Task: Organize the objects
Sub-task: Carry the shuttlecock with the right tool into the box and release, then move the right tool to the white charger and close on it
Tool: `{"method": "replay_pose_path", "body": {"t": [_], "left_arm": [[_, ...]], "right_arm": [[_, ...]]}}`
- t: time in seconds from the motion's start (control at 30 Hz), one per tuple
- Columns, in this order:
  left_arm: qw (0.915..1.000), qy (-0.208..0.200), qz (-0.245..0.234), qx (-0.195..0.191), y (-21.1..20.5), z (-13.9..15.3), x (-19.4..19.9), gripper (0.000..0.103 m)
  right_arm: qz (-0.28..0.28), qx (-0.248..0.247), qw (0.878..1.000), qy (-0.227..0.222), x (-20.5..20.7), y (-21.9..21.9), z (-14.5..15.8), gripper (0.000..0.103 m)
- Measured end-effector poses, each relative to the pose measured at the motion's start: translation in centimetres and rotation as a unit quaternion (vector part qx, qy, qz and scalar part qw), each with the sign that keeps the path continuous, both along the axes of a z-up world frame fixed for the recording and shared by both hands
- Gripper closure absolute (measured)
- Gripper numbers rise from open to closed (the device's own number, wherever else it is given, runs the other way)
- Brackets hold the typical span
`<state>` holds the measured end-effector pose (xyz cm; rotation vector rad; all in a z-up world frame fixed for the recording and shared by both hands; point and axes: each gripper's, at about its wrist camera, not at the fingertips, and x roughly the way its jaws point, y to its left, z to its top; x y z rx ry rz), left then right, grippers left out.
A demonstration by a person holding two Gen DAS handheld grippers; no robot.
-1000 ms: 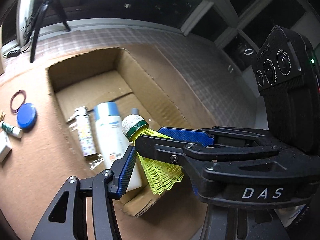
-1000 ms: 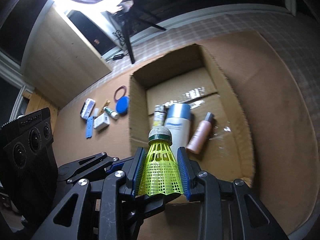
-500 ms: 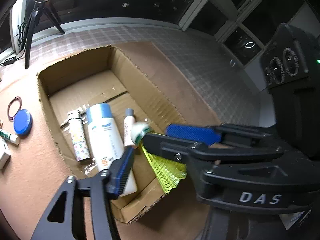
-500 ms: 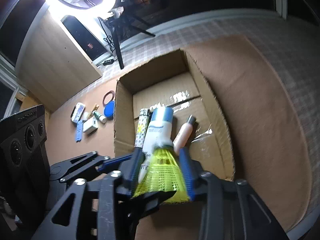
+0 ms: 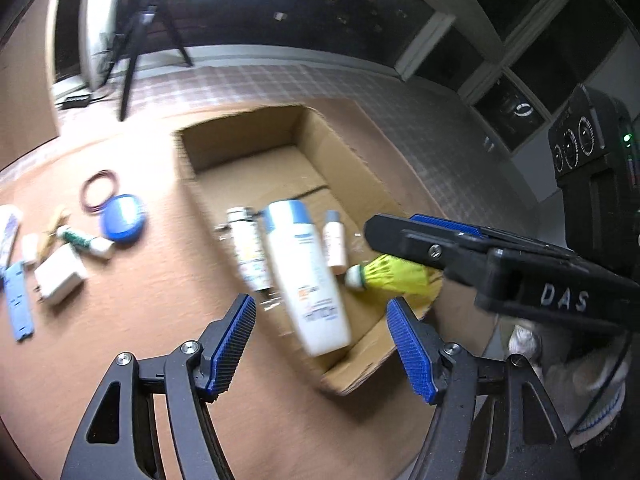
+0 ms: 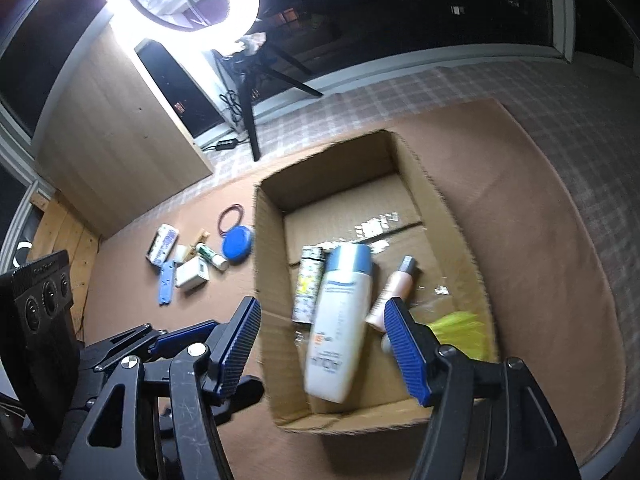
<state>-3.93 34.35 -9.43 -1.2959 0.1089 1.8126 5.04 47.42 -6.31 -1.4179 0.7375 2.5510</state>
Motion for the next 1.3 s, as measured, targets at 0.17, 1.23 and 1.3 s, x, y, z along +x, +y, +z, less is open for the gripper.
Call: {"method": "replay_pose_path", "body": {"t": [0.17, 1.23, 1.3], "left_arm": [[0.9997, 0.005, 0.023, -0.001, -4.9, 0.5, -1.8, 0.031], [0.9771, -0.015, 0.212, 0.003, -30.9, -2.7, -13.5, 0.031], [0.9764, -0.023, 0.215, 0.002, -30.3, -3.4, -13.6, 0.032]], "right_arm": [[0.011, -0.012, 1.0, 0.005, -1.3, -3.0, 0.0, 0.042], [0.107, -0.067, 0.992, -0.01, -15.0, -18.2, -1.4, 0.042], [0.114, -0.074, 0.991, -0.017, -15.9, -18.2, -2.2, 0.042]]}}
